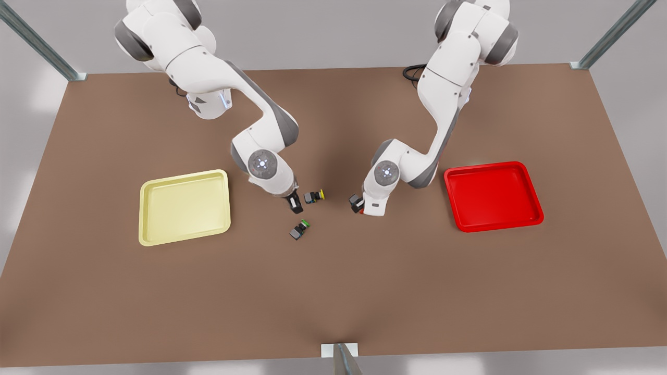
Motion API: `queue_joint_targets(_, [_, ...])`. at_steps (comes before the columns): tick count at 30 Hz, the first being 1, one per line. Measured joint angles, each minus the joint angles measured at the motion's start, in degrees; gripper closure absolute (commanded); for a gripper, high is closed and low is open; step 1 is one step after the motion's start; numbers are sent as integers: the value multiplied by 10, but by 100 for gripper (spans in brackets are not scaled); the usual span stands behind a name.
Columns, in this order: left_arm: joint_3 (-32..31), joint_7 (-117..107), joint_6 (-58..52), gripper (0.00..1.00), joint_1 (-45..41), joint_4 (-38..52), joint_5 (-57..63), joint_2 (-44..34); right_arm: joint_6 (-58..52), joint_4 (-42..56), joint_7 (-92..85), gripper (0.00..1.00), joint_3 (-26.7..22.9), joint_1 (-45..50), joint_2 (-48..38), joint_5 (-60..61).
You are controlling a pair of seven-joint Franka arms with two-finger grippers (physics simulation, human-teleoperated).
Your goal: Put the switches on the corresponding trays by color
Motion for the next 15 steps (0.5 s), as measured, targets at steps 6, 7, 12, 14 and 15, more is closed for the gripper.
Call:
queue_joint_targets(6, [-1, -15, 22, 0, -14, 2, -6, 15, 40, 1, 29, 0, 2, 24, 40, -2])
queue_joint_targets(7, [-1, -15, 22, 0, -15, 2, -7, 17, 56, -1, 30, 0, 3, 31, 50, -3])
queue_joint_targets(12, [-1, -26, 47, 0, -31, 3, -11, 37, 94, -22, 32, 0, 4, 50, 90, -60])
queue_joint_targets(14, [0, -26, 54, 2, -31, 2, -11, 43, 141, -61, 86, 0, 12, 54, 89, -139])
queue_joint_targets(15, [0, -26, 54, 23, -31, 2, -12, 43, 144, -71, 99, 0, 13, 55, 87, -169])
